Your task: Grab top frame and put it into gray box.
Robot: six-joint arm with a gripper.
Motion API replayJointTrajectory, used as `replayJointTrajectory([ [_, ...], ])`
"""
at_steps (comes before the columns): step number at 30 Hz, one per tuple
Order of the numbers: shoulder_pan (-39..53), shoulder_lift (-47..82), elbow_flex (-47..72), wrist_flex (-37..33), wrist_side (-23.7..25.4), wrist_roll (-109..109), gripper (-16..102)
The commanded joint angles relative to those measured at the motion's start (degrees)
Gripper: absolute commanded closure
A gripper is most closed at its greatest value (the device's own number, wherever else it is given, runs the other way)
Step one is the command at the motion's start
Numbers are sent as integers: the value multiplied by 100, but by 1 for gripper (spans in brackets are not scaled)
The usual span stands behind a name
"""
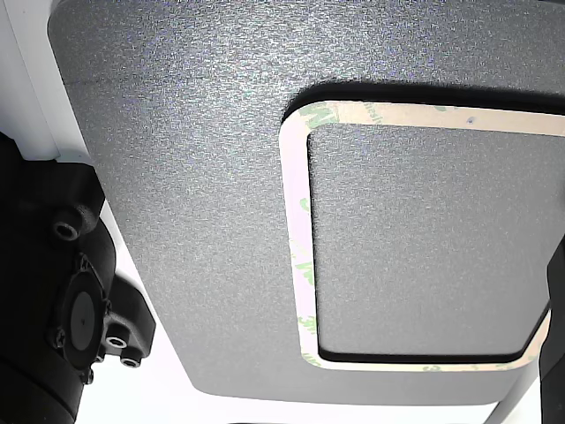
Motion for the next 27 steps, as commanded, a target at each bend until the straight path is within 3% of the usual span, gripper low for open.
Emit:
replayJointTrajectory([
  [1, -70, 88, -123, -26, 0, 9, 16],
  [27, -79, 88, 88, -237, 97, -88, 34],
])
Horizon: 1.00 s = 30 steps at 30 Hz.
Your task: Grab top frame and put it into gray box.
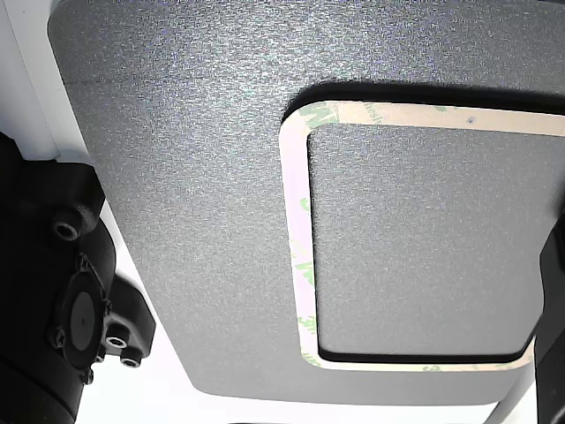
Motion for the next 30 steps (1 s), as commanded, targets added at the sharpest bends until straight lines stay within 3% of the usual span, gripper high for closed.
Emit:
replayJointTrajectory([
  [1, -79, 114, -97, -44, 18, 9, 34],
  [7, -70, 105, -105, -97, -9, -26, 38],
  [12, -70, 114, -26, -246, -35, -88, 50],
  [15, -70, 149, 18, -334, -53, -123, 63],
  [18, -70, 237, 149, -580, -62, -97, 96],
  [24, -62, 246, -35, -466, -9, -26, 97],
  [30, -97, 246, -940, 308, 220, 519, 97],
])
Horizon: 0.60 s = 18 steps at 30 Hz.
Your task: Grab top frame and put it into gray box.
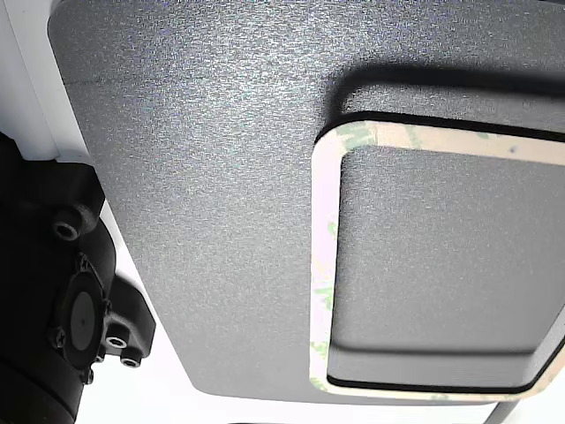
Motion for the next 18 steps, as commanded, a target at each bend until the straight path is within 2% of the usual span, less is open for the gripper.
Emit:
replayJointTrajectory([
  [1, -105, 158, -589, 281, 202, 404, 97],
  [4, -202, 97, -1143, 791, 466, 1441, 97],
  [8, -457, 79, -1556, 1116, 747, 2725, 97],
  [12, -721, 308, -1538, 1257, 1204, 3885, 97],
  [18, -1266, 729, -1696, 1213, 1872, 7005, 96],
])
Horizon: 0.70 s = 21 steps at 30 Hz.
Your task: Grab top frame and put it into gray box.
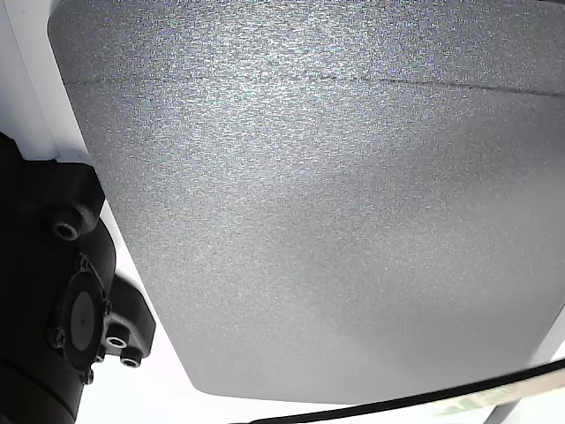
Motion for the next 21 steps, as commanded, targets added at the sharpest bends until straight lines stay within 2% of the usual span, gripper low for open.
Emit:
replayJointTrajectory([
  [1, -369, 281, -316, 97, 352, 2646, 96],
  [2, -466, 281, -431, 316, 554, 3296, 97],
  [8, -1116, 835, 26, 334, 1230, 4236, 97],
  [12, -1573, 1213, 457, 325, 1898, 4553, 97],
  [18, -2610, 1582, 633, 316, 1960, 4667, 99],
  [21, -3173, 1564, 466, 299, 1714, 4482, 99],
])
